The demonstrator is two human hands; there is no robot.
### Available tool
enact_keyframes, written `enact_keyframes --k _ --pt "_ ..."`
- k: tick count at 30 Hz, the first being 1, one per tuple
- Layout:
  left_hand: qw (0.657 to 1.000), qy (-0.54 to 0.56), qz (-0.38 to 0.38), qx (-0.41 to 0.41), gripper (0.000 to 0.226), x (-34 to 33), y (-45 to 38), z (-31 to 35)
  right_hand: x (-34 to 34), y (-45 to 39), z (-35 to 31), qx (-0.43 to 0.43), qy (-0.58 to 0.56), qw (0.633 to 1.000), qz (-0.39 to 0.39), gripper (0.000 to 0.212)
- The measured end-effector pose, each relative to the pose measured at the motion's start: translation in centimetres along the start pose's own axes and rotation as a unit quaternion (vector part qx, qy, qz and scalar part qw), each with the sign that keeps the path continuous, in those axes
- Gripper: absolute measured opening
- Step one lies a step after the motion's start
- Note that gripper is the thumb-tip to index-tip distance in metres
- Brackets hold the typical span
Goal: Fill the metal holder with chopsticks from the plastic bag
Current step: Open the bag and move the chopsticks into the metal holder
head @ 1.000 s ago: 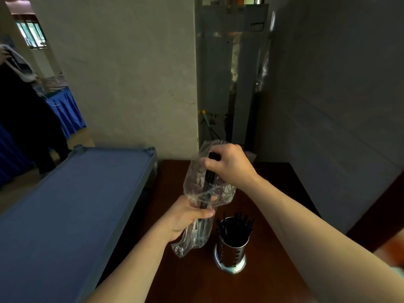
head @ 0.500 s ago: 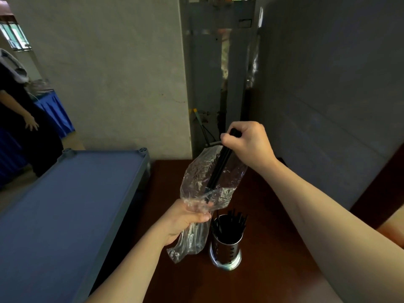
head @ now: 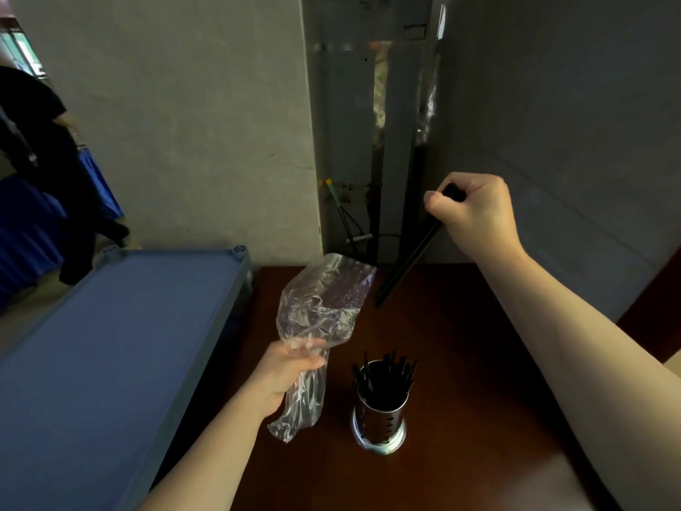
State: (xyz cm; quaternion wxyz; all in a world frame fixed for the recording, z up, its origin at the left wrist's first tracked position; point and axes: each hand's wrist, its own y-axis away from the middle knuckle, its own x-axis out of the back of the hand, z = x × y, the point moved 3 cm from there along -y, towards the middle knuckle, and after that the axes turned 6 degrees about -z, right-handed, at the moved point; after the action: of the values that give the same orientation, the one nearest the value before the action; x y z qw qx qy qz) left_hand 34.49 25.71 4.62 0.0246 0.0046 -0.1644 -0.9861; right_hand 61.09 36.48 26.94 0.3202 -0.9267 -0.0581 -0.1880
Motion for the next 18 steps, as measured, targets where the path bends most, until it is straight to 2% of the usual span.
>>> enact_keyframes --k 3,8,12,18 --pt "0.999 0.031 0.027 0.005 0.034 0.4 -0.3 0.3 -0.3 1.0 1.0 0.000 0.019 1.000 -0.021 0.031" --pt "0.998 0.065 0.019 0.002 0.033 -0.2 -0.9 0.9 -2.9 4.3 4.0 -0.002 0.053 0.996 -0.077 0.030" --pt "0.998 0.059 0.017 0.003 0.035 -0.9 -1.0 0.9 -5.4 7.1 6.8 -0.031 0.088 0.986 -0.139 0.031" --pt "0.998 0.054 0.014 0.004 0.033 -1.3 -0.6 0.5 -7.4 9.6 9.0 -0.058 0.112 0.976 -0.176 0.034"
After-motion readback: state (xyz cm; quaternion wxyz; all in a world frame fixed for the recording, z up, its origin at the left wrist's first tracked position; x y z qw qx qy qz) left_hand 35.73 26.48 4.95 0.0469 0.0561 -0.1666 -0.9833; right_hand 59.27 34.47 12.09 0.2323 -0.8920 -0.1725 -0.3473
